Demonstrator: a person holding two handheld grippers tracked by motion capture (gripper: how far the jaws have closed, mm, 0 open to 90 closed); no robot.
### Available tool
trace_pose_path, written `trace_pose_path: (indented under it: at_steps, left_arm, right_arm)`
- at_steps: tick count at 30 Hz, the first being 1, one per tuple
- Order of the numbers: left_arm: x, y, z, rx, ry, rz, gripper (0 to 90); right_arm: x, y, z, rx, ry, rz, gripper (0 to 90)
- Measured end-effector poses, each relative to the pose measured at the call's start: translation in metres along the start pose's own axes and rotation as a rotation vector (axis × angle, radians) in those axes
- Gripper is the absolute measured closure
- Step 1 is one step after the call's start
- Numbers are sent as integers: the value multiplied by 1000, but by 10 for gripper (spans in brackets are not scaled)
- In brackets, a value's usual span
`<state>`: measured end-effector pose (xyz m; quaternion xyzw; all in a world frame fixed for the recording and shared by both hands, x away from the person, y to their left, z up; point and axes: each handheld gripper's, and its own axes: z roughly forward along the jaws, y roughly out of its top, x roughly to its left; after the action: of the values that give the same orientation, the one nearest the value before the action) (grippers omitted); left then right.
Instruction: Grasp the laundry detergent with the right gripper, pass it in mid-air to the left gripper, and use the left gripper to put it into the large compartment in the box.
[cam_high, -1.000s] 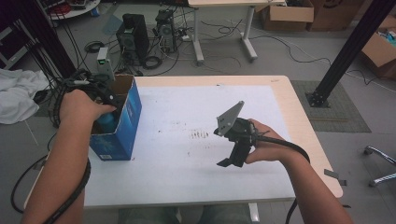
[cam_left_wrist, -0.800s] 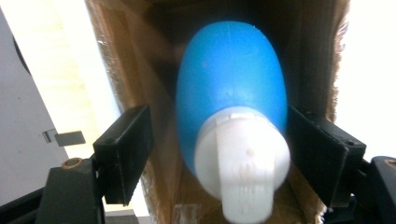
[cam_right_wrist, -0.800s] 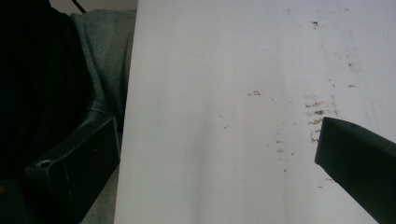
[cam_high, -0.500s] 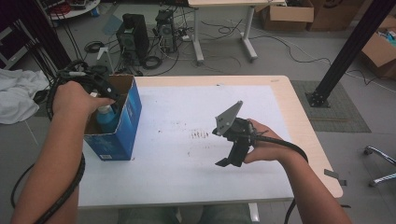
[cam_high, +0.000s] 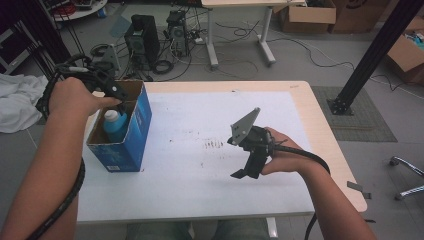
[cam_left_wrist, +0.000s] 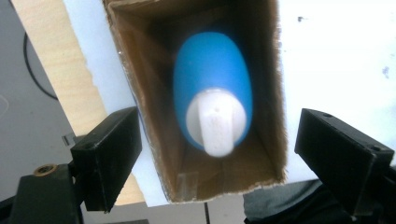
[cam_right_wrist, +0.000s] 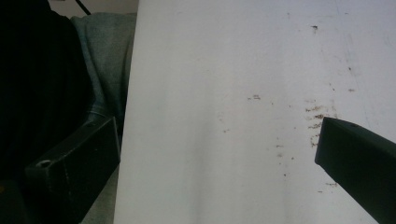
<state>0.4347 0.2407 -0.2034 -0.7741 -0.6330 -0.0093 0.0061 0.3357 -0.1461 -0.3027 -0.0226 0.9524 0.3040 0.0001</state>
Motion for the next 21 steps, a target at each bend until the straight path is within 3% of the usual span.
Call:
trace_pose_path:
  at_steps: [11, 21]
  left_arm:
    - [-6, 0, -16, -3, -10, 67, 92]
    - [-26, 4, -28, -3, -39, 198, 35]
  right_arm:
    - [0, 1, 0, 6, 2, 4, 0]
    - [0, 1, -3, -4, -10, 10, 0]
